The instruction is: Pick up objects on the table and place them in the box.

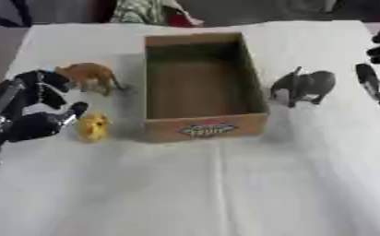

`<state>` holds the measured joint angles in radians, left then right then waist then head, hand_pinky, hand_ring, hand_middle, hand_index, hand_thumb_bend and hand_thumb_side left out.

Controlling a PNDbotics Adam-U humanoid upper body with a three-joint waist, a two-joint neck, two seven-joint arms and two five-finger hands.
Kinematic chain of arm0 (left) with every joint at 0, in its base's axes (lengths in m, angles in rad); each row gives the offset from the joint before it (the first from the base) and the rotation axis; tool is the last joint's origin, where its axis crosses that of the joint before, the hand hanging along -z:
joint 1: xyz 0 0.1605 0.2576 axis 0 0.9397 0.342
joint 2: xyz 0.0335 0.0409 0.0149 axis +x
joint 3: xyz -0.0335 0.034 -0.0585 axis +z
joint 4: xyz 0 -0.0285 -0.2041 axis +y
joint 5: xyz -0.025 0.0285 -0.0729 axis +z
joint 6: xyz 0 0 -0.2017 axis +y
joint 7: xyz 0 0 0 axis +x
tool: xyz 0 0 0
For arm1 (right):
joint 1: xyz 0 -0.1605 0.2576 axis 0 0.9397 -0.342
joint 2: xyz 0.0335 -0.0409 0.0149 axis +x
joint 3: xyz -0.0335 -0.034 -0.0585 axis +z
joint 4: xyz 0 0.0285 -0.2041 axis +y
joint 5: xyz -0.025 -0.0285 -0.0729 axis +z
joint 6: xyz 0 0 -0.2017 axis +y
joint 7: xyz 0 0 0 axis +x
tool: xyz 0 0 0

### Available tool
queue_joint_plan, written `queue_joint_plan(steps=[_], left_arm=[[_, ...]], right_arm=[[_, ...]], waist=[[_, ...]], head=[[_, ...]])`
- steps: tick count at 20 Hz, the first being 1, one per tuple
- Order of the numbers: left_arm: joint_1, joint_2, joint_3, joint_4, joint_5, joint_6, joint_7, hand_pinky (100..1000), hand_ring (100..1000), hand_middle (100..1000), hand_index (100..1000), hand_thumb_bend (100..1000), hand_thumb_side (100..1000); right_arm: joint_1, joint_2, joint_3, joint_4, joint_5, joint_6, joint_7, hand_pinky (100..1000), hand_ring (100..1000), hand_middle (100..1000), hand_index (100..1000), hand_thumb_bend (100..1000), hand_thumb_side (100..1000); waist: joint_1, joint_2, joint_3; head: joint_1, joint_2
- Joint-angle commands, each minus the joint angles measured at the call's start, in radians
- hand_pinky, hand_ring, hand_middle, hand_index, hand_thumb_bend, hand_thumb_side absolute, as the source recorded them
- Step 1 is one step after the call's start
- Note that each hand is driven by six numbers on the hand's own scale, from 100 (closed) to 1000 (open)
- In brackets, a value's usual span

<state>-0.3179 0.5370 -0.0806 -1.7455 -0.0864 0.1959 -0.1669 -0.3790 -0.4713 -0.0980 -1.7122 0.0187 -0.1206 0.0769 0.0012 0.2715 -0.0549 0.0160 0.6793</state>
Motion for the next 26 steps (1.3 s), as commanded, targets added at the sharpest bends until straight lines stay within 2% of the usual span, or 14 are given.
queue_joint_plan(steps=[1, 12, 20, 26], left_arm=[[-0.008, 0.029, -0.005, -0.003, -0.01, 0.011, -0.027, 587, 564, 596, 745, 523, 247], [-0.031, 0.002, -0.03, 0.028, -0.102, 0.033, -0.064, 610, 584, 611, 770, 533, 232], [-0.066, -0.021, -0.061, 0.106, -0.197, 0.029, -0.065, 619, 591, 615, 771, 477, 173], [-0.074, -0.021, -0.071, 0.136, -0.289, 0.017, -0.073, 634, 602, 624, 771, 403, 117]], right_arm=[[-0.013, -0.031, -0.005, -0.013, -0.005, -0.002, 0.003, 720, 712, 723, 795, 307, 100], [-0.013, -0.029, -0.005, -0.013, -0.006, -0.002, 0.004, 720, 712, 723, 796, 305, 100], [-0.013, -0.027, -0.002, -0.012, -0.007, -0.003, 0.008, 720, 712, 723, 795, 302, 100], [-0.013, -0.028, -0.001, -0.012, -0.007, -0.004, 0.009, 720, 712, 723, 795, 298, 100]], waist=[[0.0, -0.019, -0.002], [-0.001, -0.019, -0.002], [-0.003, -0.019, -0.003], [-0.004, -0.019, -0.005]], head=[[0.003, -0.008], [0.003, -0.006], [0.003, -0.004], [0.001, -0.003]])
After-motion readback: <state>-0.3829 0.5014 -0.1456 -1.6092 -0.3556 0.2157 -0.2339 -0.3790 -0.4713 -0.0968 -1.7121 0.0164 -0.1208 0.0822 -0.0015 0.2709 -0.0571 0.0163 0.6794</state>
